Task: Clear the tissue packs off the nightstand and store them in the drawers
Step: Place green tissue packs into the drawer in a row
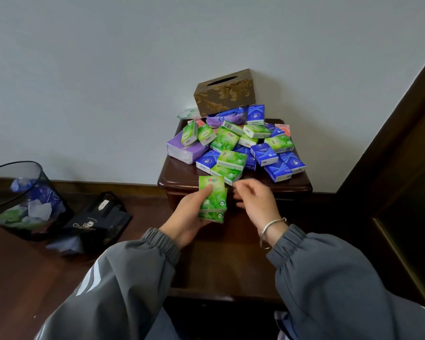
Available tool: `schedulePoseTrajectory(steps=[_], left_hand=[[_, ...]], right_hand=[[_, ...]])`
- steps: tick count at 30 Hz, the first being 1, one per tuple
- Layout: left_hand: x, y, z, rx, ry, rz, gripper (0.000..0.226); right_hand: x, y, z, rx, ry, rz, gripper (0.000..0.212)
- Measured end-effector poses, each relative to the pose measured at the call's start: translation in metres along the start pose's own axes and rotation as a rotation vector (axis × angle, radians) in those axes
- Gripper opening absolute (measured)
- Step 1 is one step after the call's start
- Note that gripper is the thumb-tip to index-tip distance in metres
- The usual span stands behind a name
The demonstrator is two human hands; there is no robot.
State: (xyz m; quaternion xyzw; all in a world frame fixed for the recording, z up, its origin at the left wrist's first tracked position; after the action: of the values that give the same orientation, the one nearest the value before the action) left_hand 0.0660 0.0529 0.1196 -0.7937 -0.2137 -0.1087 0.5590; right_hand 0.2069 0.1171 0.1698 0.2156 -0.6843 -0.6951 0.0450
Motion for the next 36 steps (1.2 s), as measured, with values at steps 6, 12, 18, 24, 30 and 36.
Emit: schedulePoseTrajectory(steps=[6,12,18,24,30,36], left_hand=[[-0.047,-0.015,0.001,0.026,-0.119,-0.071,0.037],[-0.067,-0.012,0.008,0.044,-0.141,-0.161,0.039],[-0.076,-0.007,0.025,0.055,-0.146,-0.200,0.034],[-0.077,-0.003,0.033,0.055,-0.123,-0.230,0.033],[-0.089,-0.001,0.028,0.053,-0.145,-0.239,0.035],[-0.092,0.001,0.020,0.035,-0.143,-0.243,0.035]], right_hand=[[-0.006,0.039,0.092,-0.200,0.004,-0.791,0.046],[0.010,0.018,0.134,-0.039,0.145,-1.182,0.047],[-0.017,0.030,0.126,-0.108,-0.009,-0.656,0.069],[0.023,0.016,0.115,-0.129,0.283,-1.034,0.064],[0.037,0.020,0.121,-0.058,0.398,-1.181,0.035],[0.039,0.029,0.127,0.110,0.416,-1.132,0.044]])
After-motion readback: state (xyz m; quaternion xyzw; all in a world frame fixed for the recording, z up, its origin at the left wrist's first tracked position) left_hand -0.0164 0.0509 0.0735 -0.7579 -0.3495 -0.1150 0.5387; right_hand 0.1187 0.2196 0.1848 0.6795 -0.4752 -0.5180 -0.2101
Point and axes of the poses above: each hand's wrist, its own z-axis towards the middle knuckle, its own x-axis out of the palm, y = z × x, the point moved 8 cm from there along z, towards the middle knuckle, and after that the axes turned 7 degrees about y, right-handed, at the moved point
